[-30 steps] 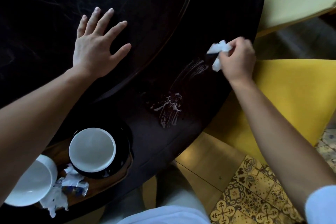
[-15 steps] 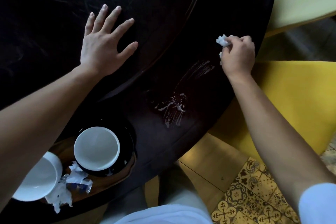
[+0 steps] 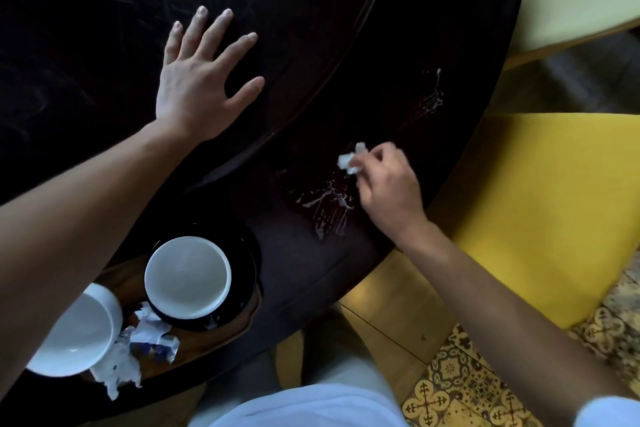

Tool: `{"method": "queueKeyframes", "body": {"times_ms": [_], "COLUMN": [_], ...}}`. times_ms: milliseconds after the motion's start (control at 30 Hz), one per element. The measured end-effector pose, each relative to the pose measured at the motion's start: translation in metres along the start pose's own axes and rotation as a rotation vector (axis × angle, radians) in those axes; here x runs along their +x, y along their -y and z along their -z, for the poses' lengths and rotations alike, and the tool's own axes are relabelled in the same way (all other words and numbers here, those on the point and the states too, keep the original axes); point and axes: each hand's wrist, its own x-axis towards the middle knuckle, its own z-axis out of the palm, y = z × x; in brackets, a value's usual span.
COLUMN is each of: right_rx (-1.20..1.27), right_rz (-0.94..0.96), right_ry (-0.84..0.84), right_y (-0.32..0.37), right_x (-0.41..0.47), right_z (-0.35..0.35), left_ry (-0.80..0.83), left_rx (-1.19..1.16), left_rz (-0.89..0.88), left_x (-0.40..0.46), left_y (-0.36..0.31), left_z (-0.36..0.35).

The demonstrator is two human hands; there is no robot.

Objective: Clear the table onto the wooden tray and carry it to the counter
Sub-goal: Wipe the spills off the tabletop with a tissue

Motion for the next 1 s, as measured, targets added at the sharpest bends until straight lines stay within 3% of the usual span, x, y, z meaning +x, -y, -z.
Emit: {"method": "queueKeyframes", "body": {"times_ms": [133, 333, 433, 600, 1000], "right_rx": [0.071, 0.041, -0.063, -0.141, 0.046], "right_rz": [0.058, -0.234, -0.320, -0.262, -0.058], "right_ry": [0.009, -0.345, -0.266, -0.136, 0.053], "right_y": [-0.003, -0.083, -0.122, -0.131, -0.008], "right_x": [-0.001, 0.088, 0.121, 0.127, -0.009], "right_z": [0.007, 0.061, 0.068, 0.060, 0.002], "left_ry": [-0.005, -0.008, -0.006, -0.009, -0.011], "left_rx": [-0.007, -0.010, -0.006, -0.007, -0.008], "left_rz": [-0.004, -0.005, 0.001, -0.001, 0.004], "left_x": [0.000, -0.001, 0.000, 0.000, 0.002], "left_y": [0.000, 0.000, -0.001, -0.001, -0.003], "left_z": [-0.001, -0.001, 0.000, -0.001, -0.001]}}
